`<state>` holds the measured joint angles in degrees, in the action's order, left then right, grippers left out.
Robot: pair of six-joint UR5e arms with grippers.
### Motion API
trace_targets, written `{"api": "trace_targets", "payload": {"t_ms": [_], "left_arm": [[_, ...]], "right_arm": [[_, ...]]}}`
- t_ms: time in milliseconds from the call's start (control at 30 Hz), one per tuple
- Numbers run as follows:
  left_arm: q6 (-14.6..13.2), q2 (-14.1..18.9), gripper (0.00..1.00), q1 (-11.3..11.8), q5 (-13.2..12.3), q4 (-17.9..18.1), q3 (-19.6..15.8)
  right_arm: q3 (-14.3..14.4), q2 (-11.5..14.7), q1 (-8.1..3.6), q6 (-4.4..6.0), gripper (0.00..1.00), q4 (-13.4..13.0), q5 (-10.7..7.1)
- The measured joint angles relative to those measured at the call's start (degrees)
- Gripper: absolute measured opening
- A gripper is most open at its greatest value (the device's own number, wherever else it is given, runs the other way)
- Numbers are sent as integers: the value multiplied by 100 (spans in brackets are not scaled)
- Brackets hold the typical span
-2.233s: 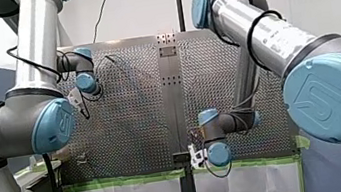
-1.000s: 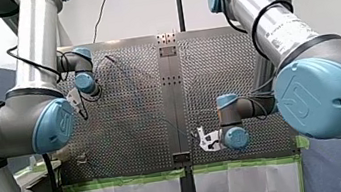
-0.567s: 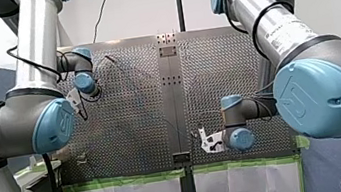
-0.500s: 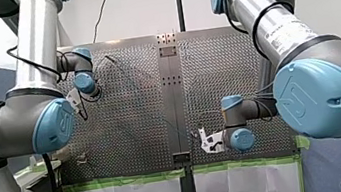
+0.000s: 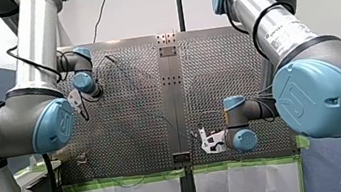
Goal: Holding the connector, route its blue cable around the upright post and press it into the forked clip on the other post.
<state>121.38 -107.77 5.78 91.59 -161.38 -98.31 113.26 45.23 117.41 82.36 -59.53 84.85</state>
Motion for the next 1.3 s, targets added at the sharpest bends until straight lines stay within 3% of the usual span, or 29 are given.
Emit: {"api": "trace_targets", "payload": {"t_ms": [200, 533, 833, 1300], "left_arm": [[247, 75, 100, 64, 44, -242, -1], [685, 112, 100, 186, -350, -258, -23], [1114, 149, 100, 376, -778, 94, -377], [1794, 543, 100, 505, -1458, 773, -877]], "right_arm": [[0, 0, 27, -6, 0, -17, -9], [0, -5, 45, -7, 0, -31, -28], [1, -8, 56, -13, 0, -33, -29], [1, -9, 82, -41, 0, -22, -29]]}}
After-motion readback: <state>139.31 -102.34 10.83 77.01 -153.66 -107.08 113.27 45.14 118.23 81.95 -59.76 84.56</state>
